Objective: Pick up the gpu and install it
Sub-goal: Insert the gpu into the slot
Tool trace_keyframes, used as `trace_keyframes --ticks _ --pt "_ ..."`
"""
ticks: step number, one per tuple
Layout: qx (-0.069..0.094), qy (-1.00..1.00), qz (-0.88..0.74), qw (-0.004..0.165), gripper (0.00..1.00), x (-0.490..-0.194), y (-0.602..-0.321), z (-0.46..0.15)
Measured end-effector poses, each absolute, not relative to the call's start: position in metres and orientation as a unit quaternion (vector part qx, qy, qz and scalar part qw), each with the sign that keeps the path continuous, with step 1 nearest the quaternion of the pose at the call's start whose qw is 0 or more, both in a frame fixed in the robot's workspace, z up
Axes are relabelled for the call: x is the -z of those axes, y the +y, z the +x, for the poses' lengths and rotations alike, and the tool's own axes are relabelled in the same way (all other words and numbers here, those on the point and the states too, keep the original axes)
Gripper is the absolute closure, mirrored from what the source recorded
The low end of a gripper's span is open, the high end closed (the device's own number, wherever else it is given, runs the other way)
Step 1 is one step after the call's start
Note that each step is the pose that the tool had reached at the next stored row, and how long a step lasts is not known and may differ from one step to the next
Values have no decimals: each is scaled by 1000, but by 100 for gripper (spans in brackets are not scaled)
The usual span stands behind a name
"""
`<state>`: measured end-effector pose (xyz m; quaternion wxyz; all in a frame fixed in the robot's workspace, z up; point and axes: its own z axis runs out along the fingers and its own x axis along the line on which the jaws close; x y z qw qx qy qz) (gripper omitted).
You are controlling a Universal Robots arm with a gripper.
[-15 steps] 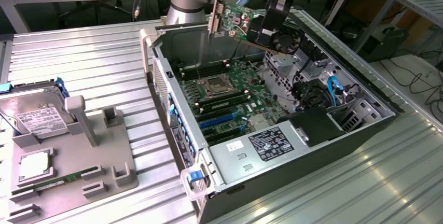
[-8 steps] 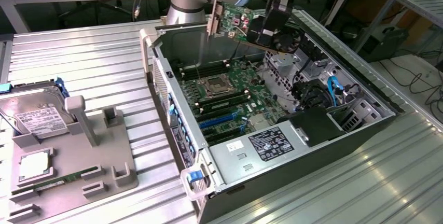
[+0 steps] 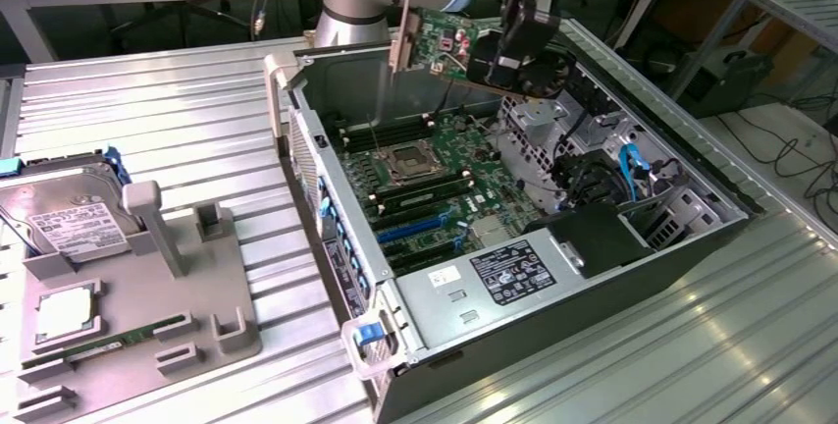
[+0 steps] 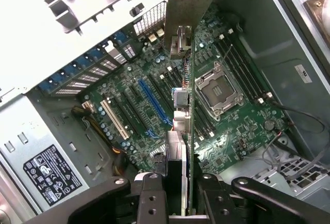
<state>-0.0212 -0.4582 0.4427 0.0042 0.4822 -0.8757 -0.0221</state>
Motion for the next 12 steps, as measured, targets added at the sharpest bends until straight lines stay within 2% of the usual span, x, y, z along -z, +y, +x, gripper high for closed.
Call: trace_keyframes --ticks 12 --pt "22 -844 536 6 72 -443 -458 -21"
